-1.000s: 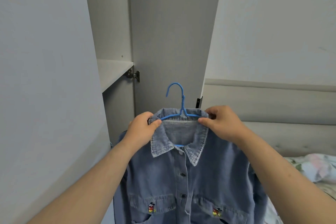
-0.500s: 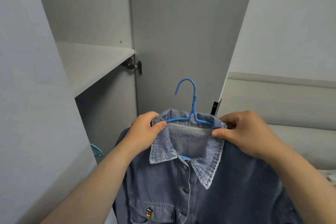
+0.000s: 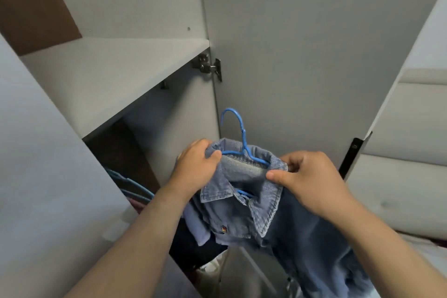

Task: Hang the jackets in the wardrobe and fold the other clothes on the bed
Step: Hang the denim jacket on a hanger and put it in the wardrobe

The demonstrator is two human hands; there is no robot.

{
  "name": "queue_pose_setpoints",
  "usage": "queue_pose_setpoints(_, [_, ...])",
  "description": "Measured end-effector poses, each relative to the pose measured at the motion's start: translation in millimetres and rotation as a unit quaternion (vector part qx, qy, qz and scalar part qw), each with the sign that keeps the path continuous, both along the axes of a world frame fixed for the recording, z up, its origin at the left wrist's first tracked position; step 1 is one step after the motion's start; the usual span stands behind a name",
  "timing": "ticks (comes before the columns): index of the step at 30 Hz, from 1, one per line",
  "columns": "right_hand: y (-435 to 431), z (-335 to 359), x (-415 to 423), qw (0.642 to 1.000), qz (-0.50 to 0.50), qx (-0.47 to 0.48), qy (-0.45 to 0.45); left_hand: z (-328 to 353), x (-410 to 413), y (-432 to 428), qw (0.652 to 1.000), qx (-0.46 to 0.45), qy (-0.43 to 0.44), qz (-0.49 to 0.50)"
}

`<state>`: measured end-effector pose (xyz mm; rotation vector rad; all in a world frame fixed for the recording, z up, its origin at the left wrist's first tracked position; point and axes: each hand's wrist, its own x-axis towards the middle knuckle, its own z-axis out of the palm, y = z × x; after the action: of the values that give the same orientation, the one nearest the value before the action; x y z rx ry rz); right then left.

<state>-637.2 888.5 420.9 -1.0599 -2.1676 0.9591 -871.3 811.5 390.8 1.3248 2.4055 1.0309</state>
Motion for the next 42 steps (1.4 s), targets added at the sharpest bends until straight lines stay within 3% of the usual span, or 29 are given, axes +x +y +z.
queue_pose_setpoints(7, [50.3,-28.6,-73.6,0.999,0.041,0.013,-0.021,17.5,-33.9,38.6,0.975,-0.089,0.052,0.196])
queue_pose_setpoints(18, [88.7,-54.6,-184.9,0.99,0.117,-0.053,0.063,40.8,-107.5,42.6,0.901,-0.044,0.252,0.351])
queue_pose_setpoints(25, [102.5,-44.8,-234.4,0.98,0.139,-0.09,0.112,72.2,-148.3,56.4,0.911,-0.028,0.159,0.379])
queue_pose_setpoints(30, [108.8,-42.2,-255.6,0.974,0.16,-0.092,0.129,44.2,-177.7,45.0,0.89,-0.084,0.167,0.416])
queue_pose_setpoints(33, [112.5,-42.7,-263.1,0.973,0.172,-0.083,0.131,31.4,-190.2,41.6,0.885,-0.058,0.156,0.434])
queue_pose_setpoints(42, [126.2,-46.9,-285.8,0.972,0.189,-0.077,0.114,14.9,-227.8,32.7,0.901,-0.082,0.122,0.408])
